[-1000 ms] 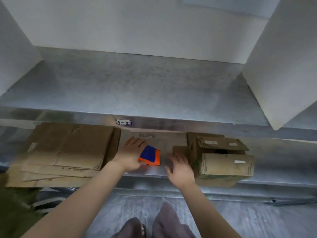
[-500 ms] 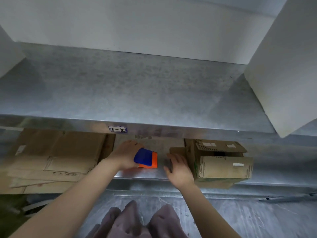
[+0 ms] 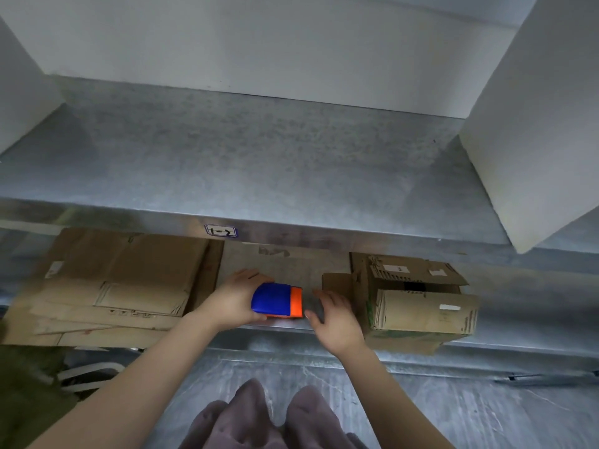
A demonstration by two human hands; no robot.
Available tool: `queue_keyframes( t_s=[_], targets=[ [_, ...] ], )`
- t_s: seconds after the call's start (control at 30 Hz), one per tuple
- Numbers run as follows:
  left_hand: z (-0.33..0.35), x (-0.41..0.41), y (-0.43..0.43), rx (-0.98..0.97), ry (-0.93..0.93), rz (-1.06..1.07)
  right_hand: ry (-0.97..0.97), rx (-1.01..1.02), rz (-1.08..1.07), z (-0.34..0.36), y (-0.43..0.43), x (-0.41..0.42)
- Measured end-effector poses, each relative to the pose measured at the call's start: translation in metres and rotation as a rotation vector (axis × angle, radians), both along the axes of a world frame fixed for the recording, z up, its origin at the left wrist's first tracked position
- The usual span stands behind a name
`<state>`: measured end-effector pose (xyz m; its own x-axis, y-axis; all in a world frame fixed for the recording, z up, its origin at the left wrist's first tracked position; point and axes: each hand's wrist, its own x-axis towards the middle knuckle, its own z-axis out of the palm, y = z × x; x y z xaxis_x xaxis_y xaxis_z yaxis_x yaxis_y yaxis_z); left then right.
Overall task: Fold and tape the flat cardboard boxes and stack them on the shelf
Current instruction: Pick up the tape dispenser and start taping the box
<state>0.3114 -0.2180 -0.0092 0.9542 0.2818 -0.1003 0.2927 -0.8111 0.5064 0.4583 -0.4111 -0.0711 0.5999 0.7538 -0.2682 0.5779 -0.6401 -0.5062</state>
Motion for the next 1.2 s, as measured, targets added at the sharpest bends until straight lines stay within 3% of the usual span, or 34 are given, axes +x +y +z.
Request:
queue_keyframes(
  t_s=[0.23,0.57,0.77,0.97,1.2],
  targets=[
    [0.015,-0.023,0.007,-0.181,-0.027,0.129,0.146,0.086,-0.016,0.008,-0.004,-0.010],
    [0.028,-0.030,-0.003,-0.154,-0.112,0.116,0.530,0.336,-0.238,0.038,0.000,-0.021],
    [0.037,-0.025,-0.010,-0.111,-0.207,0.077,0.421,0.438,-0.286,0.059,-0.010,-0.022],
    [0.050,-0.015,-0.022,-0.150,-0.252,0.052,0.111,0.483,-0.390,0.083,-0.026,-0.015],
    [0.072,0.014,-0.052,-0.187,-0.268,0.025,0.034,0.448,-0.493,0.112,-0.061,0.015]
  ],
)
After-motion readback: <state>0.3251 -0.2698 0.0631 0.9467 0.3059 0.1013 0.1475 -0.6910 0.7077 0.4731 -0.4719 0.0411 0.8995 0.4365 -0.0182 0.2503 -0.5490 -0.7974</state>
